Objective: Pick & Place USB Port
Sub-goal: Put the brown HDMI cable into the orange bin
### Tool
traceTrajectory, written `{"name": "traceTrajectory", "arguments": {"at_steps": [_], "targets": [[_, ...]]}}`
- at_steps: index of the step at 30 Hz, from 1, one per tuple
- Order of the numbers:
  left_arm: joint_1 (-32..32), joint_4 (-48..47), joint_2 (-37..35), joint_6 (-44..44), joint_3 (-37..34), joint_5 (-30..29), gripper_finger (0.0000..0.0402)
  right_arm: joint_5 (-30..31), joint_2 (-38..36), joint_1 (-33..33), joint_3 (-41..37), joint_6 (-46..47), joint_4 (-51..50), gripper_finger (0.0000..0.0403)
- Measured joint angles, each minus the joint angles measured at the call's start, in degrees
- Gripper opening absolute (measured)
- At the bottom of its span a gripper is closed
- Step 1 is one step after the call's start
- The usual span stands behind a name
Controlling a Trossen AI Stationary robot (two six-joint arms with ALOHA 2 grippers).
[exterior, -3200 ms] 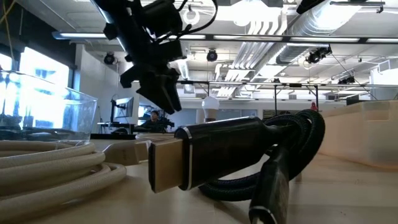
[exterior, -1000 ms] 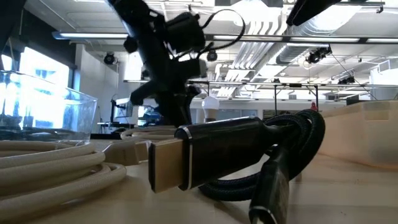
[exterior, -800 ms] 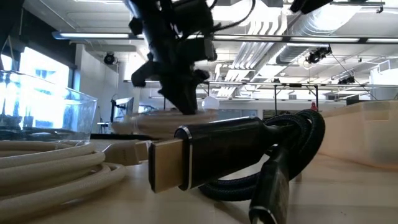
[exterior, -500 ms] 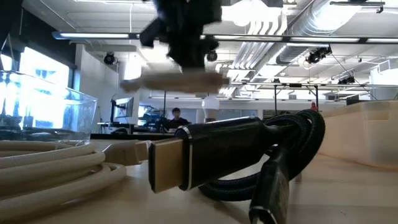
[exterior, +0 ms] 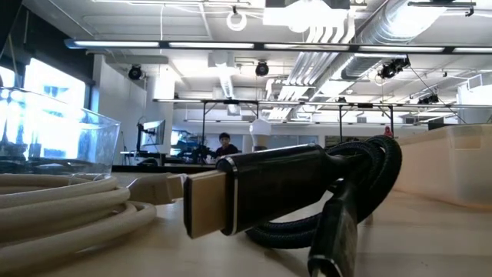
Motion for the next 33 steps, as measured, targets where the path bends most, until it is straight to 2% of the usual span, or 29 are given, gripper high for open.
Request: {"name": "traceTrajectory", "arguments": {"at_steps": [4, 7, 14, 23, 26, 33], "targets": [[0.3, -2.4, 0.0, -0.3, 0.0, -0.4, 0.0009, 0.9, 0.8, -0.2, 0.0, -7.7, 4.7, 0.0134], [0.2, -2.8, 0.0, -0.4, 0.0, -0.3, 0.0009, -2.4, 0.8, -1.3, 0.0, -10.2, 4.7, 0.0134], [0.1, -3.2, 0.0, -0.7, 0.0, -0.2, 0.0009, -2.1, 0.8, -4.6, 0.0, -14.0, 11.3, 0.0140], [-0.3, -6.3, 0.0, -1.2, 0.0, 1.6, 0.0009, -5.0, 0.8, -7.3, 0.0, -17.9, 13.6, 0.0202], [-1.0, -7.1, 0.0, -1.0, 0.0, 1.5, 0.0009, -5.6, 0.8, -7.6, 0.0, -21.7, 14.5, 0.0225], [-1.7, -7.5, 0.0, -0.5, 0.0, 1.5, 0.0009, -14.8, 2.9, -7.6, 0.0, -34.4, 20.2, 0.0245]]}}
